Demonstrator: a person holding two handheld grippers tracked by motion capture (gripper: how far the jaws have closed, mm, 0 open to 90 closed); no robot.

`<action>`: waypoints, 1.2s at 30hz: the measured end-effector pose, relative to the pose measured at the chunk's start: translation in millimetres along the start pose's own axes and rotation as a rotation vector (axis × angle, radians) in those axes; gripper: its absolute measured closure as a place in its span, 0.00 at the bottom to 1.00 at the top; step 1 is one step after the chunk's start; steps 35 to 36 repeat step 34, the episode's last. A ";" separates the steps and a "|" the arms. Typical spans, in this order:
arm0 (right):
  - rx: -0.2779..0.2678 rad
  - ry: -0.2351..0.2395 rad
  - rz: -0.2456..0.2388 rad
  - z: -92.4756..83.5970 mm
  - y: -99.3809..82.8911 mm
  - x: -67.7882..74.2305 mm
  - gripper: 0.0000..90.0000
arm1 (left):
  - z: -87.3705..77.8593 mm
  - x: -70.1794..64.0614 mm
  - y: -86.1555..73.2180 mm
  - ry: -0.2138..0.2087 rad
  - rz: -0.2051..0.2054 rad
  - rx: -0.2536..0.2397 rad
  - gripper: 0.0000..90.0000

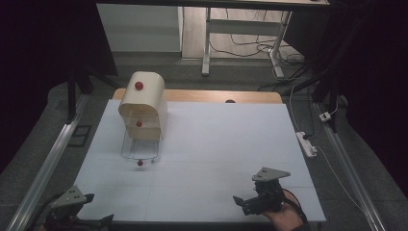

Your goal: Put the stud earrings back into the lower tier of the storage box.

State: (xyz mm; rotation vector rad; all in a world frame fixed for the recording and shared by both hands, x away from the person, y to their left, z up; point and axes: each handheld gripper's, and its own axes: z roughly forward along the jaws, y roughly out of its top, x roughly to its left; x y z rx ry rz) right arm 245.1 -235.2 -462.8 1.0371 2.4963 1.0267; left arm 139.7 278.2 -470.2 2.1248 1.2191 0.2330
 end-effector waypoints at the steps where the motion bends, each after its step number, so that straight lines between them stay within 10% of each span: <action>1: -0.001 -0.011 0.010 -3.8 -2.6 -1.6 0.00 | 0.1 0.0 0.1 0.000 0.000 0.001 0.04; 24: -0.009 -0.131 0.133 -56.9 -43.7 -9.8 0.00 | 0.1 1.2 -0.1 0.004 -0.014 0.002 0.04; 36: 0.062 -0.150 0.094 -61.2 -48.9 -1.3 0.00 | 1.5 2.8 1.2 0.000 -0.030 0.015 0.04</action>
